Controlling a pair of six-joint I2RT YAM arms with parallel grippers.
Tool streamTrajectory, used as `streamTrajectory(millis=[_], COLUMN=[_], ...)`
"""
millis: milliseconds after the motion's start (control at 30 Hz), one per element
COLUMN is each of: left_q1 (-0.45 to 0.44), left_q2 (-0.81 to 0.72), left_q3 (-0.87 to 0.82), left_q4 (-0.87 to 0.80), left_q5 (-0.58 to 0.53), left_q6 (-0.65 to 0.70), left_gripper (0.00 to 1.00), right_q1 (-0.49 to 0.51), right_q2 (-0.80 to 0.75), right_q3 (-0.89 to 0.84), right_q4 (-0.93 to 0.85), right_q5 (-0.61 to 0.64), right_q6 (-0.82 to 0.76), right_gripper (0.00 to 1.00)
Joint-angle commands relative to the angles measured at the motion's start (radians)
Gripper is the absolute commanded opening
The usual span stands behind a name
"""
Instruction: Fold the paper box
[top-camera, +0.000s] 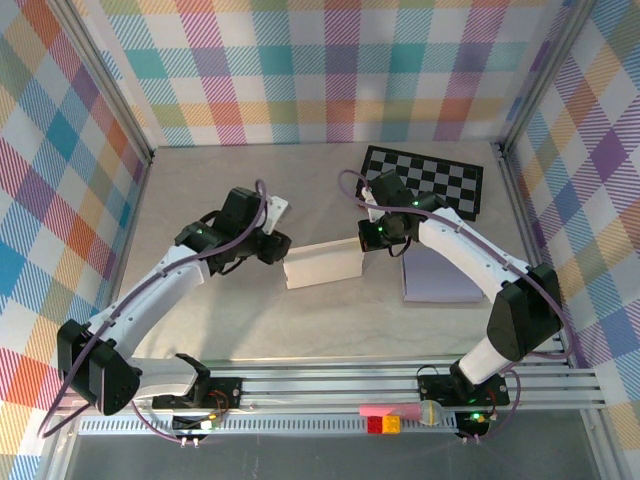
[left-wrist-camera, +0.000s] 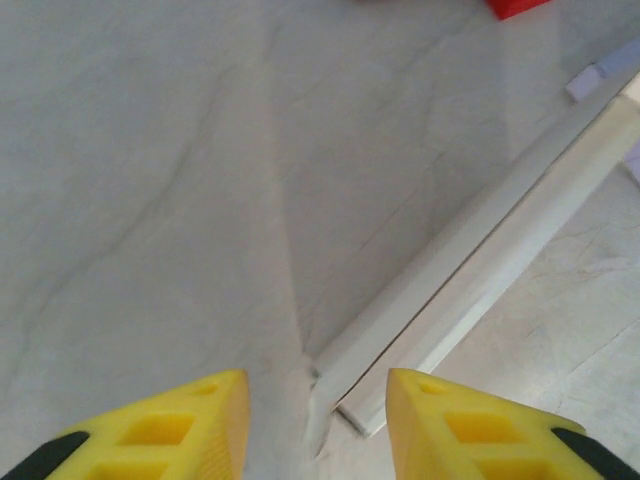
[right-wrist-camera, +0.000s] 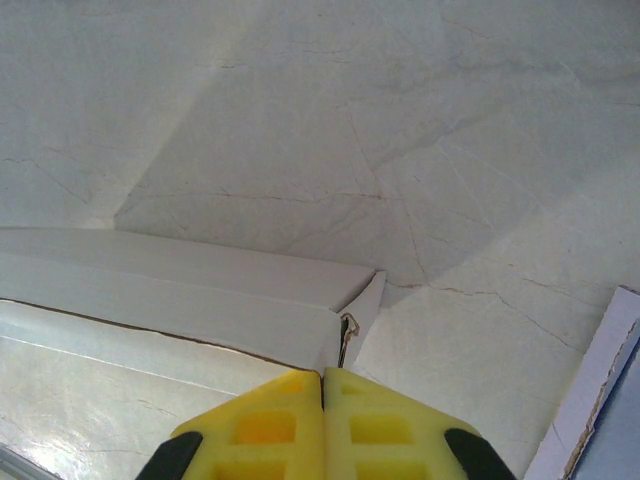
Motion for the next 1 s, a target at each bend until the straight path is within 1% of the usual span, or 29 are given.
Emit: streamTrajectory(millis=[0,67,133,267,500,633,967], left_q1=[0.060,0.071,0.071,0.070,0.070,0.068,0.052], left_q2=[0.026,0.061,0.093,0.111,0.144,0.154,0.190], left_q3=[0.060,0.091,0.115,0.116,0.118,0.118,0.139], left_q4=[-0.188,-0.245,-0.283,-0.267,-0.273,-0.262,-0.238], left_q5=[0.130,0.176,0.193,0.239,0.205,0.207,0.164], left_q6=[-0.082,-0.090,-0.091,-0.083,-0.040,-0.038,-0.037], left_gripper=[0.35,0.34,0.34,0.33,0.31,0.28,0.24], right_q1=[0.005,0.006,0.007,0.006,0.007,0.006,0.006], right_q2=[0.011,0.011,0.012,0.010,0.010,0.010,0.013], right_q3=[0.035,0.037,0.038,0.035,0.035,0.036,0.033], right_q4=[-0.038,-0.039,-0.042,-0.042,-0.040,-0.040,-0.039], right_q5=[-0.004,-0.005,-0.006,-0.006,-0.010,-0.012,-0.016], right_q6=[0.015,0.014,0.015,0.017,0.021,0.020,0.021], right_gripper=[0.00,0.00,0.00,0.00,0.00,0.00,0.00])
